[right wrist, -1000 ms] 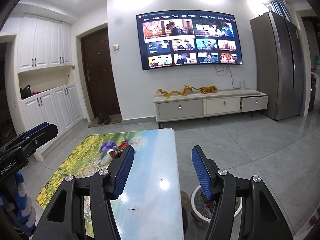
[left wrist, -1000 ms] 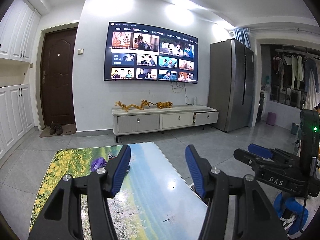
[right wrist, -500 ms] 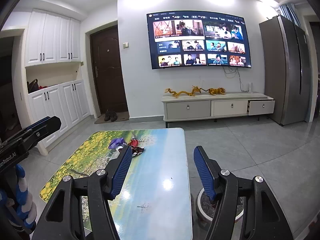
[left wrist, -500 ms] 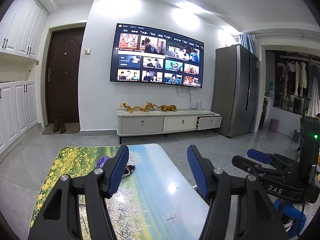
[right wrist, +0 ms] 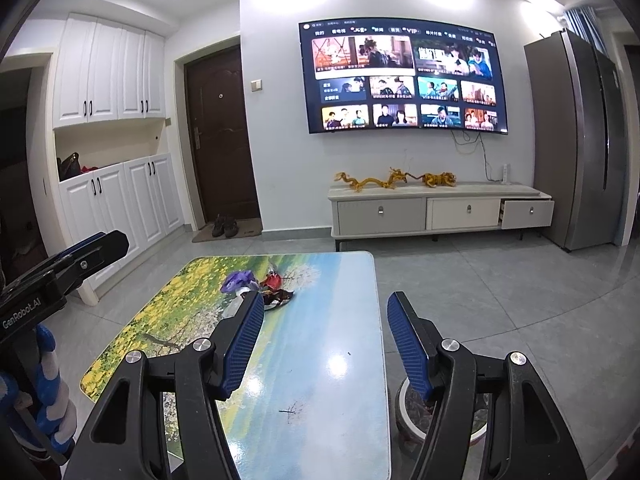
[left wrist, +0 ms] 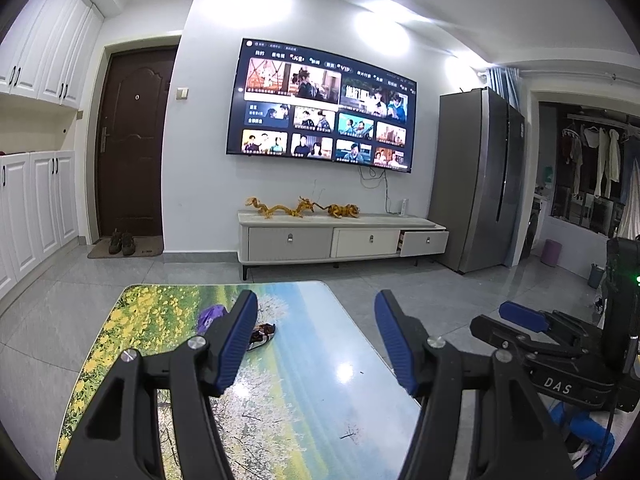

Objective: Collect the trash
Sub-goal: 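Move both open tools back toward the table, then grasp the purple bag with the left tool while the right tool grasps the brown chip bag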

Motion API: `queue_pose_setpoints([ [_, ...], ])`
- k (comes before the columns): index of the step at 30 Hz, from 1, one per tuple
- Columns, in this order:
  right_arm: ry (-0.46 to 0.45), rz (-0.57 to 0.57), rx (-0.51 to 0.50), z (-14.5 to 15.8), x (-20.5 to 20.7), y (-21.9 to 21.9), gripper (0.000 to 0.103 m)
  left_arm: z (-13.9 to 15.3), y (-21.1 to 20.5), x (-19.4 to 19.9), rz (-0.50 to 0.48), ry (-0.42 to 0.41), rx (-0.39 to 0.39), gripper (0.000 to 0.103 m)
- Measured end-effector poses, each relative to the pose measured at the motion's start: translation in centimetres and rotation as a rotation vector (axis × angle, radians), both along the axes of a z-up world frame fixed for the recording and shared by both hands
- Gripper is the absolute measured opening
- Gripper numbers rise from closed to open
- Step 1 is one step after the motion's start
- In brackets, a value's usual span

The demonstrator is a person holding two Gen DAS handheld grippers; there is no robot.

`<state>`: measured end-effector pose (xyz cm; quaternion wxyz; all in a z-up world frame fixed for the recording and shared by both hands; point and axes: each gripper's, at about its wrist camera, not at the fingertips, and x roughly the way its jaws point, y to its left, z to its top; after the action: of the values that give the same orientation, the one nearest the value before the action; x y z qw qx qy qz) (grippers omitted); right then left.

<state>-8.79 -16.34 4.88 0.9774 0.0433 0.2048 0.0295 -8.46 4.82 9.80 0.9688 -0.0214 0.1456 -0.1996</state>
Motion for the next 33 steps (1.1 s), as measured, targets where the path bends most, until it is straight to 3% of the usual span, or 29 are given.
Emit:
queue_pose_setpoints([
  [6,0.025,0.012,-0.008,-0.2,1.4,0.4,0.063,-0.9,2.1,3.1,0.068,0.034,0.013,0.059],
  [13,0.064,0.026,-0.003,-0.6,4.1,0.9,0.063,-2.7,7.6,8.0,0.225,0.115,0.042,0.059],
  [20,0.137,0.067,-0.012,-1.9,8.3,2.1,0.063,-5.6,12.0,12.5,0.315,0.203,0.062,0.059],
  [26,0.216,0.112,-0.013,-3.9,13.5,3.3,0.063,-9.2,13.0,17.4,0.317,0.311,0.076,0.059],
  [33,0.306,0.164,-0.009,-7.0,20.7,4.3,0.063,-13.4,10.2,24.2,0.235,0.43,0.082,0.059],
])
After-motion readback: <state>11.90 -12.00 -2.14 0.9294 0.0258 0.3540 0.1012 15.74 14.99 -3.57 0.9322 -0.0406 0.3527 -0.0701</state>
